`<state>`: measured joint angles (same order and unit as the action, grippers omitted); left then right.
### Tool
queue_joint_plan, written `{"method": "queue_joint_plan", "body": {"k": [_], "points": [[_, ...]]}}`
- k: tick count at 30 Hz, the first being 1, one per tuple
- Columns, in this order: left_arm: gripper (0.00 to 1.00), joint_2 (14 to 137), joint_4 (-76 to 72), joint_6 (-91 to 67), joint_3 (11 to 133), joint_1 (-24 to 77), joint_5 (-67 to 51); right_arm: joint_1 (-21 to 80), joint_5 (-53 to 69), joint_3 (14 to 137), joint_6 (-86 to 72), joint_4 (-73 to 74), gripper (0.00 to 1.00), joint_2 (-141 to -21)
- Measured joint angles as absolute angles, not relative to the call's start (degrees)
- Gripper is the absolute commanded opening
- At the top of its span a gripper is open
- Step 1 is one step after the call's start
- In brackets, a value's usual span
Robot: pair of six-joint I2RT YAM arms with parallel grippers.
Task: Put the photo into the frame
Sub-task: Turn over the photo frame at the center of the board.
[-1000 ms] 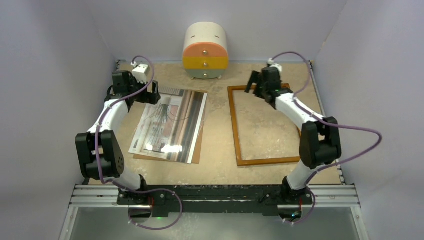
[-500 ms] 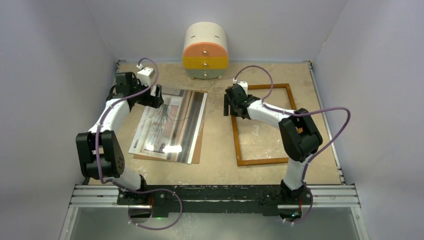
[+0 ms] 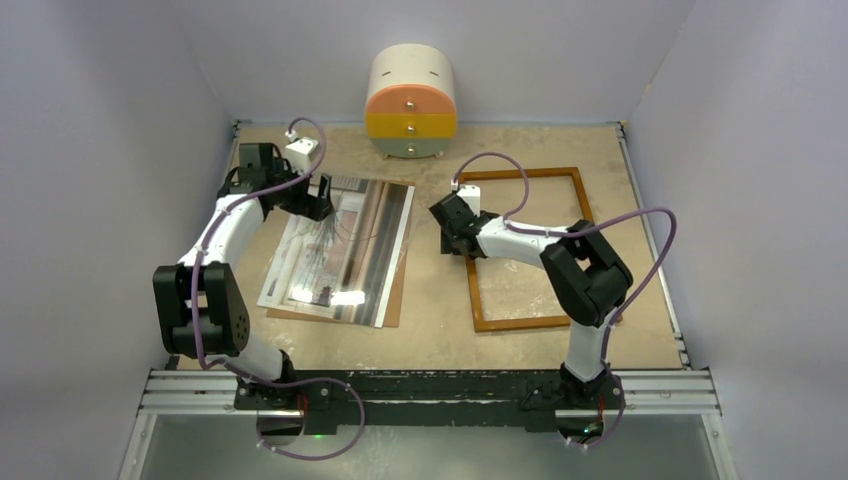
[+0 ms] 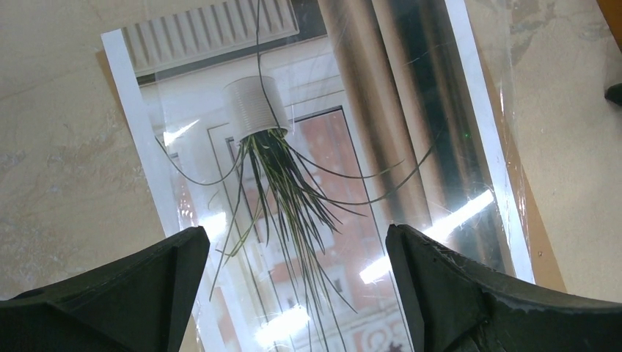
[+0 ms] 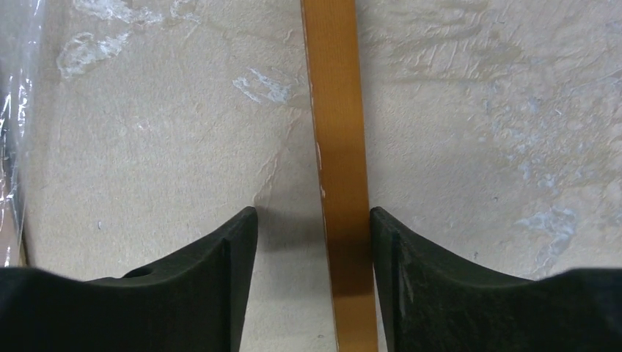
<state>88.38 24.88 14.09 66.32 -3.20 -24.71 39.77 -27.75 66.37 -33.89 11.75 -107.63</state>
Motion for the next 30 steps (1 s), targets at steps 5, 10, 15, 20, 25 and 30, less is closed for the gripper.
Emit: {"method": "queue_joint_plan", "body": {"k": [5,10,15,20,25,30], "points": [[1.00,88.31,26.22,14.63,66.41,-2.52,-24.58,40.71,-29.74,66.35,-36.49,12.08,0.40,-107.92],[1.00,88.12,27.49,14.81,66.46,-1.85,-24.25,41.08,-30.50,66.30,-38.96,12.16,0.19,-108.12],[1.00,88.12,28.58,14.81,66.46,-1.08,-24.29,41.58,-29.78,66.94,-41.56,13.17,0.08,-108.12],[1.00,88.23,31.14,15.22,67.13,-0.95,-24.49,42.35,-26.02,70.00,-44.25,17.54,0.02,-108.05],[1.00,88.23,32.82,16.10,68.25,-0.95,-24.49,43.03,-21.76,75.46,-46.06,20.21,0.00,-106.52],[1.00,88.23,34.68,16.10,69.19,-0.95,-25.36,43.09,-15.92,80.64,-48.80,20.91,0.00,-101.43]]}}
